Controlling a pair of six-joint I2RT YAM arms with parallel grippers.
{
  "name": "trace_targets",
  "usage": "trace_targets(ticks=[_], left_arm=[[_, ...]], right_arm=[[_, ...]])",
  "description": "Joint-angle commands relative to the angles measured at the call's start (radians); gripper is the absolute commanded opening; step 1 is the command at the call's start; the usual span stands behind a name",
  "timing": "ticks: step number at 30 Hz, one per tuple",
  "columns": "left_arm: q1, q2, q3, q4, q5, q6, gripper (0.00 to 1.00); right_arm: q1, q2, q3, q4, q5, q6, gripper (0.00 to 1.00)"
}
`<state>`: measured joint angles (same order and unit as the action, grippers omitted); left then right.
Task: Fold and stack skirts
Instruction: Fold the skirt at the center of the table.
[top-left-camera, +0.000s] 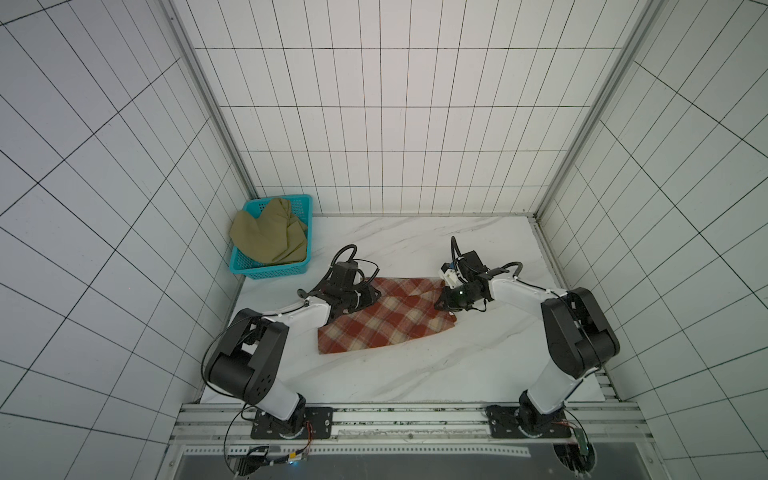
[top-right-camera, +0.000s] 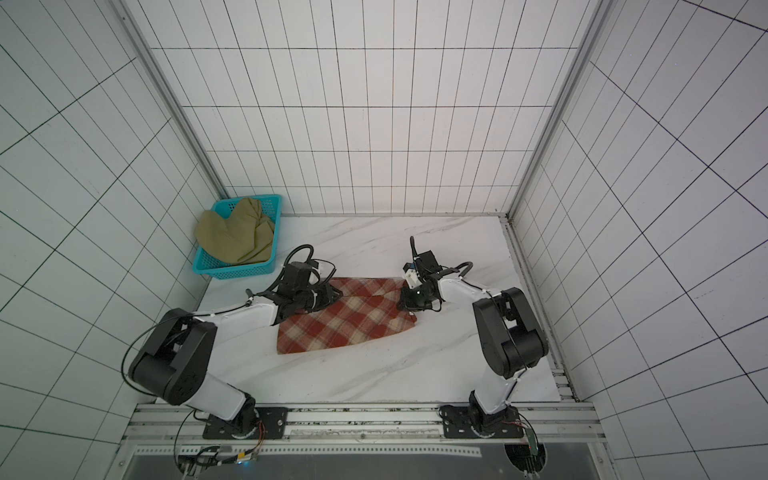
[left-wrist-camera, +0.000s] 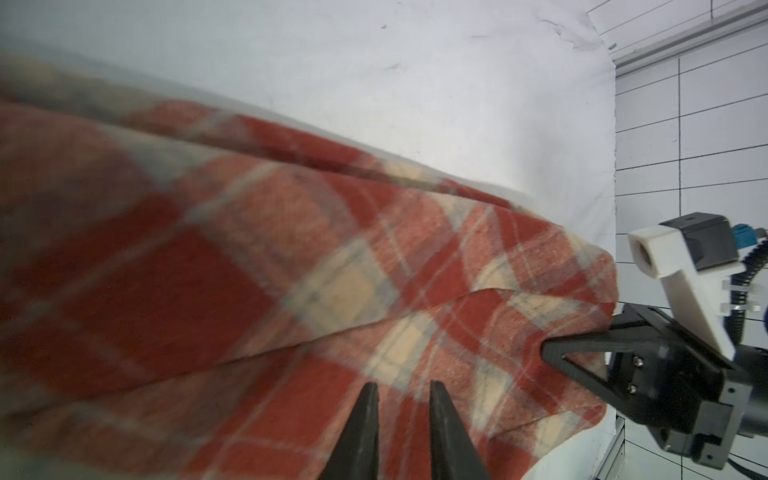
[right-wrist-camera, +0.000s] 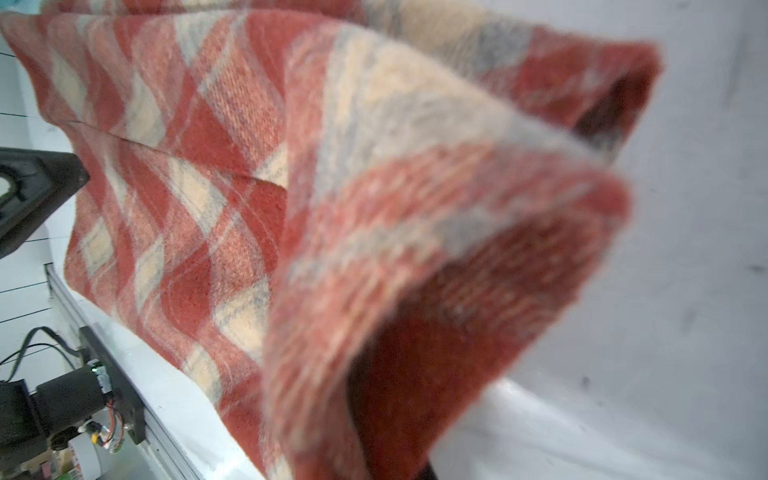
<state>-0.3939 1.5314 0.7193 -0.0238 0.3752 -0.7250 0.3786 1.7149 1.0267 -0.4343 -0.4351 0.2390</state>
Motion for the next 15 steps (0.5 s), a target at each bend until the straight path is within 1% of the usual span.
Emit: trace_targets(ticks=[1, 4, 10, 15], left_arm=[[0.013, -0.045, -0.039, -0.023, 0.017, 0.030, 0.23], [0.011, -0.057, -0.080, -0.029, 0.032, 0.030, 0.23], [0.005, -0.089, -0.155, -0.033, 0.050, 0.035, 0.23], [-0.033, -0.075, -0.187, 0.011, 0.047, 0.007, 0.23]], right_arm=[[-0.013, -0.015, 0.137, -0.174, 0.103, -0.063, 0.00], [-0.018, -0.007, 0.183, -0.218, 0.143, -0.068, 0.00], [-0.026, 0.030, 0.317, -0.344, 0.294, -0.094, 0.00], [-0.033, 0.080, 0.443, -0.430, 0.393, -0.110, 0.00]])
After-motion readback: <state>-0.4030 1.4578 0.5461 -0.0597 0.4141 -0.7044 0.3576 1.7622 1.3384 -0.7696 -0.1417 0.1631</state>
